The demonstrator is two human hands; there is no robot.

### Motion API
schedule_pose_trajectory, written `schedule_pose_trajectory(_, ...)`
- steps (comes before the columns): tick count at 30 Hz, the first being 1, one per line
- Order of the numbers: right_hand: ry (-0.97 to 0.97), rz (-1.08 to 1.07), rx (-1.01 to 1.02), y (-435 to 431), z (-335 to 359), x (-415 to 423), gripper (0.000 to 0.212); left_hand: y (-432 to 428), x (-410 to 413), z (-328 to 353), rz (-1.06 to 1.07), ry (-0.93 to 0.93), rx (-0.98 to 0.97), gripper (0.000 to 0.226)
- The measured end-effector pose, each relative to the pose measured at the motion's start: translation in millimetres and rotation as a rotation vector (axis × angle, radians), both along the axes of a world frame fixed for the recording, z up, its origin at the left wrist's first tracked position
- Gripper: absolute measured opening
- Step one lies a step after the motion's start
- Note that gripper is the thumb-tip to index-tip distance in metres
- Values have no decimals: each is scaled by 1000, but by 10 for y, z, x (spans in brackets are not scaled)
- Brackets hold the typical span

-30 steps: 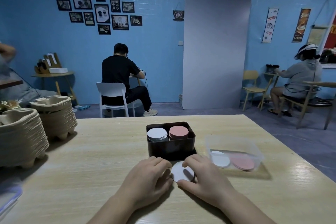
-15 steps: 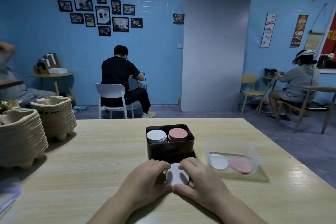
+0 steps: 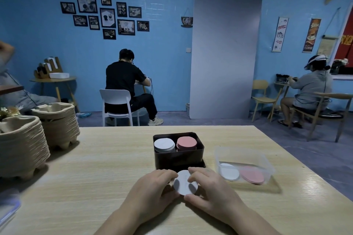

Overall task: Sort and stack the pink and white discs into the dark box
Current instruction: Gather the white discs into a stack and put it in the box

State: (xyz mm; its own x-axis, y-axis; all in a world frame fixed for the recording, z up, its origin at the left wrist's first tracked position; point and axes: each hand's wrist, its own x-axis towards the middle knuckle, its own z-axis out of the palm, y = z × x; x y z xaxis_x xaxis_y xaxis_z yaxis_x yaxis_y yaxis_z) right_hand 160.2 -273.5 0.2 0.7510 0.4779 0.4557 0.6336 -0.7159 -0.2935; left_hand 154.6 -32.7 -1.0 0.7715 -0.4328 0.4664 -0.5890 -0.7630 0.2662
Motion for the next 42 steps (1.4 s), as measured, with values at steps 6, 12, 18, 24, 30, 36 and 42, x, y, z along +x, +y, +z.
schedule_pose_trajectory(6,-42,13,92,-5,153,54,37,117,-34,72,-5,-225,-88,30)
schedule_pose_trajectory(12,-188,13,219,181,704,389,39,236,147,102,97,-438,-126,35)
schedule_pose_trajectory(18,19,-61,64,527,981,864,30,270,271,31,182,-322,-61,53)
schedule_pose_trajectory(24,128,-101,-53,776,867,1152,38,255,275,17,196,-238,-124,53)
schedule_pose_trajectory(30,121,-91,-106,879,819,1206,22,244,255,38,187,-206,-163,52)
schedule_pose_trajectory(36,162,-93,-111,890,788,1241,24,249,230,35,186,-198,-168,53)
schedule_pose_trajectory(42,79,-17,24,698,919,1076,18,261,216,22,182,-203,-155,54)
